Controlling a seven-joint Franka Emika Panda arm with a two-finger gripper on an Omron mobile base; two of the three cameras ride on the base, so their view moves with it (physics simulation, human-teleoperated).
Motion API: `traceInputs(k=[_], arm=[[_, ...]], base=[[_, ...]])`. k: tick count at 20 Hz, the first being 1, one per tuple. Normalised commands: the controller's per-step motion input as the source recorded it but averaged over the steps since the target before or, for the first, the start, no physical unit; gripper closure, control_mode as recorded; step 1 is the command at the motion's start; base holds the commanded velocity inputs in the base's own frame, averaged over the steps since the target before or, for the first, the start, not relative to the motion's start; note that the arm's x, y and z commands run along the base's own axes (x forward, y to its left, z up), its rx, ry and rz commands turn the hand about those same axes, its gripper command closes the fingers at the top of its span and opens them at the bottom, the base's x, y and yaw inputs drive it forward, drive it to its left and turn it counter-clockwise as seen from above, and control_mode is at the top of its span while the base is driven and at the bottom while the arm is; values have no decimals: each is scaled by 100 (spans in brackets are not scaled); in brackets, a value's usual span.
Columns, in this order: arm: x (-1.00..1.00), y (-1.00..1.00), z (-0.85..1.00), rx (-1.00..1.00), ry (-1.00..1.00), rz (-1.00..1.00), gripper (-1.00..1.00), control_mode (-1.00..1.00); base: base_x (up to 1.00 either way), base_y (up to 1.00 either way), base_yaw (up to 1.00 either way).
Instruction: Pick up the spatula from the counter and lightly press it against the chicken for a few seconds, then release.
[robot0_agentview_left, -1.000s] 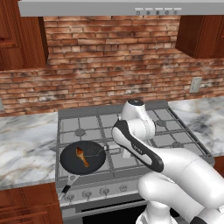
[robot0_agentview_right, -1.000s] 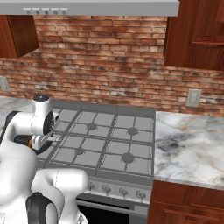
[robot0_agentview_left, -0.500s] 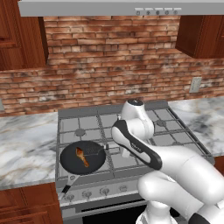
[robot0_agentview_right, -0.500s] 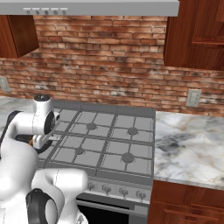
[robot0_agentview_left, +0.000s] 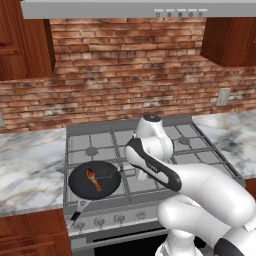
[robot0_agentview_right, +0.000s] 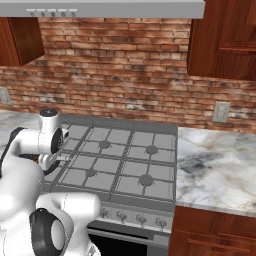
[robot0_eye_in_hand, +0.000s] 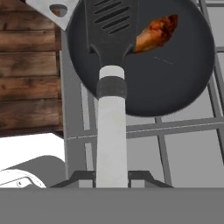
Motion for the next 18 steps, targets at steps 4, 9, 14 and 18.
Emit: traceInputs(k=[4,9,14,18], arm=[[0,3,-5,-1,0,0,100,-100],[0,3,-1,-1,0,0,100,-100],[0,0,0,-1,0,0,100,-100],[0,0,0,0,0,0,100,-100]], base=[[0,0,0],[0,0,0],[0,0,0],[0,0,0]])
